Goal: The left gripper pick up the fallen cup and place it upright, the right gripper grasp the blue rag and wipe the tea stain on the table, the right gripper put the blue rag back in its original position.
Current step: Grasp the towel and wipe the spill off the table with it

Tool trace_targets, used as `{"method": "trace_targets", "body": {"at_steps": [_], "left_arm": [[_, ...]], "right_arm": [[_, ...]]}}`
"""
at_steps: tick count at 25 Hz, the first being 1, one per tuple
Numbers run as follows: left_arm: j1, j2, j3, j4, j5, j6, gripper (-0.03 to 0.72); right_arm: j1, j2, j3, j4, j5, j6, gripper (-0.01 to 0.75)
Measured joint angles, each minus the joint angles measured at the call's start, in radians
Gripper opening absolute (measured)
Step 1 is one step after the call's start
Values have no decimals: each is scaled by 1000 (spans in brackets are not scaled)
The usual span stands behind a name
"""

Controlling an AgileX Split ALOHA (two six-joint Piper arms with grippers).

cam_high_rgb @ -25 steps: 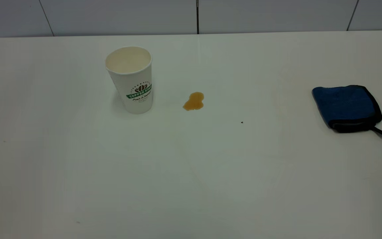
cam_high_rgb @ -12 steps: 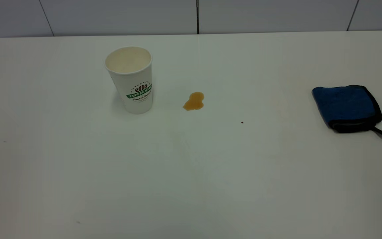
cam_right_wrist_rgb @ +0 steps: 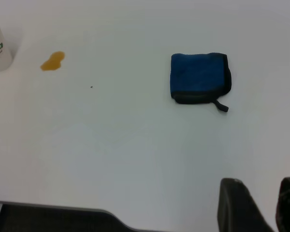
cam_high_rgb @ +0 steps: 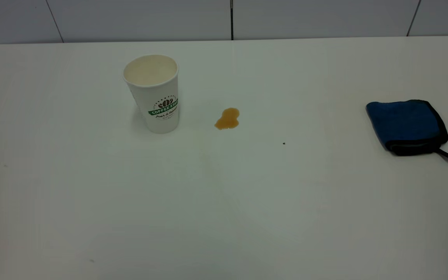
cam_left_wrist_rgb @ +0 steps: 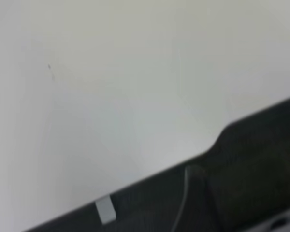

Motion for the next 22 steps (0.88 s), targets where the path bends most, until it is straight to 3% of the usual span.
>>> {"method": "trace_targets", "body": {"at_steps": [2,11,14,22], "left_arm": [[45,-53,0,0,3,0,568],[375,-109,0,0,8,0,567],[407,-137,0,0,10,0,567],[407,-140,0,-1,10,0,566]], "right_arm": [[0,0,0,0,0,0,240],[0,0,0,0,0,0,240],[0,0,0,0,0,0,240],[0,0,0,1,0,0,240]]}}
